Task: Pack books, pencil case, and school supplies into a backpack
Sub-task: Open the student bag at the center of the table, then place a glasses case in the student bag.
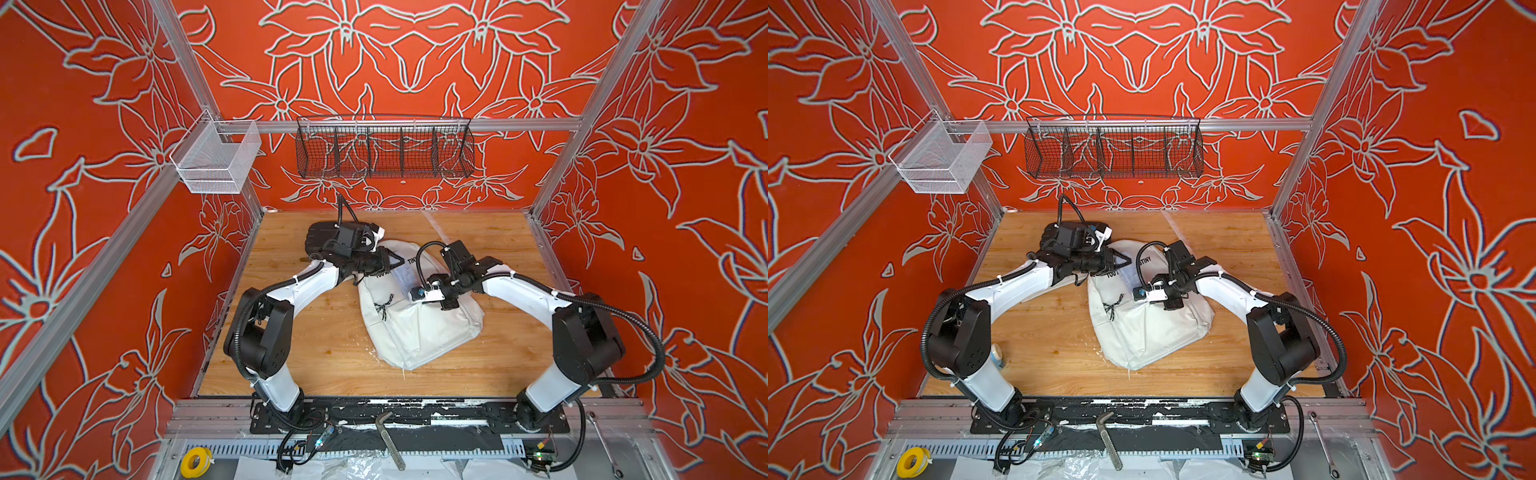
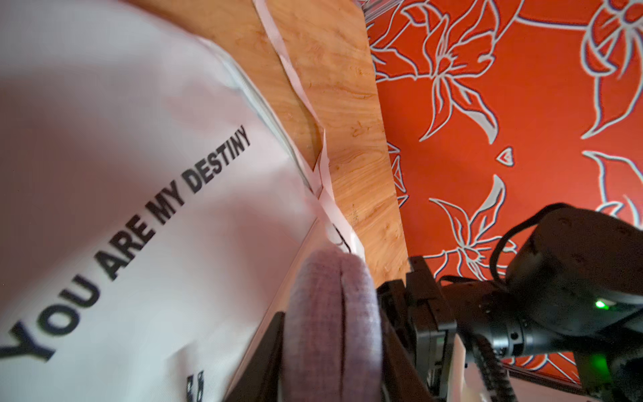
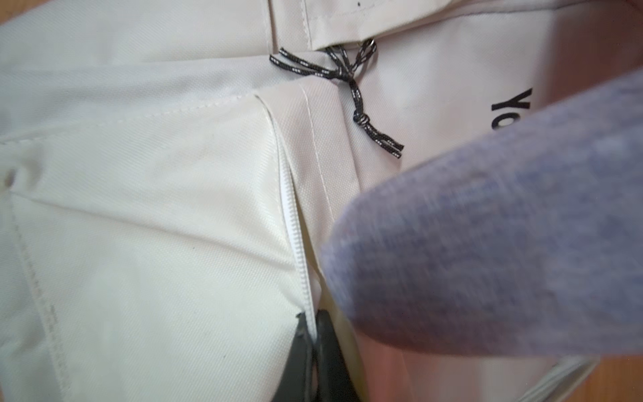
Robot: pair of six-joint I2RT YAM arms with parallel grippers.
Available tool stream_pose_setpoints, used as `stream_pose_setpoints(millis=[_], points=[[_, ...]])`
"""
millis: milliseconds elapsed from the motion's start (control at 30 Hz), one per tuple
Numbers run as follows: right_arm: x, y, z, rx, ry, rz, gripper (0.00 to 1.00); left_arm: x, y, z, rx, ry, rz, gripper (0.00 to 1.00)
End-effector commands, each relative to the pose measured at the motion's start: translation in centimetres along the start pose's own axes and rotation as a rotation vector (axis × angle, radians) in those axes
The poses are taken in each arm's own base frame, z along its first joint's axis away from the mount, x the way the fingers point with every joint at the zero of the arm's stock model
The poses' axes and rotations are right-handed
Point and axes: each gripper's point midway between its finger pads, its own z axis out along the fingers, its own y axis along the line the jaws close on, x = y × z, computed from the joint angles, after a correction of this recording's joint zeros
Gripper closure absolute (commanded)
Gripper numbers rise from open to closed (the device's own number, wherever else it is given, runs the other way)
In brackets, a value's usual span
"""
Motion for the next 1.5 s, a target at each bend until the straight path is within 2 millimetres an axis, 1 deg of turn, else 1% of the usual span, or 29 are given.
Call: stream_pose_setpoints(millis=[0,67,200,300,367,467,600,667,733,833,900,1067,1133,1233,1300,1367,1467], points=[[-2.6,0.1,-1.5,0.018,-0.123,-0.053,1.0,-2.1,-2.2,-0.1,0.037,-0.1,0.078,0.98],[-2.6,-0.4,-1.7,0.036,-0.12,-0.033,1.0,-2.0,-2.4,0.1,0.053,-0.093,0.082,0.99],[-2.5,-2.6,-2.5,0.115,-0.142,0.078,1.0,-0.1,-3.2,0.4,0.106,0.025,0.086,0.99],[-2.5,-2.6,-2.7,0.121,-0.151,0.077,1.0,1.2,-3.8,-0.3,0.121,0.084,0.114,1.0],[-2.1,-2.4,-2.5,0.118,-0.132,0.081,1.0,1.5,-4.5,-0.8,0.136,0.104,0.132,1.0],[-1.7,-2.7,-2.4,0.143,-0.113,0.082,1.0,2.0,-5.3,-0.9,0.168,0.174,0.122,1.0],[-1.8,-3.0,-3.0,0.164,-0.102,0.076,1.0,3.2,-4.7,-0.7,0.155,0.258,0.097,1.0],[-2.2,-2.8,-3.4,0.163,-0.123,0.067,1.0,3.4,-4.1,-0.8,0.123,0.251,0.108,1.0],[-3.0,-2.1,-3.7,0.151,-0.168,0.045,1.0,3.3,-3.9,-0.9,0.105,0.225,0.122,1.0],[-3.9,-1.7,-4.0,0.151,-0.226,0.031,1.0,3.1,-3.0,-0.4,0.078,0.209,0.105,1.0],[-4.1,-1.4,-4.1,0.147,-0.237,0.028,1.0,3.3,-2.2,-0.1,0.056,0.207,0.093,1.0],[-4.6,-1.0,-4.5,0.127,-0.255,0.026,1.0,3.8,-1.4,0.4,0.018,0.198,0.116,1.0],[-4.5,-1.3,-4.5,0.127,-0.247,0.046,1.0,4.2,-1.7,0.7,0.041,0.217,0.129,1.0],[-2.9,-2.6,-3.8,0.162,-0.168,0.105,1.0,5.3,-2.3,0.9,0.087,0.286,0.138,1.0],[-2.1,-3.0,-3.5,0.166,-0.128,0.123,1.0,5.9,-2.8,0.6,0.111,0.33,0.146,1.0],[-2.1,-3.3,-3.4,0.182,-0.132,0.11,1.0,6.4,-3.1,0.3,0.123,0.368,0.157,1.0],[-2.6,-4.0,-3.8,0.245,-0.157,0.031,1.0,7.0,-3.7,-0.3,0.156,0.428,0.157,1.0]])
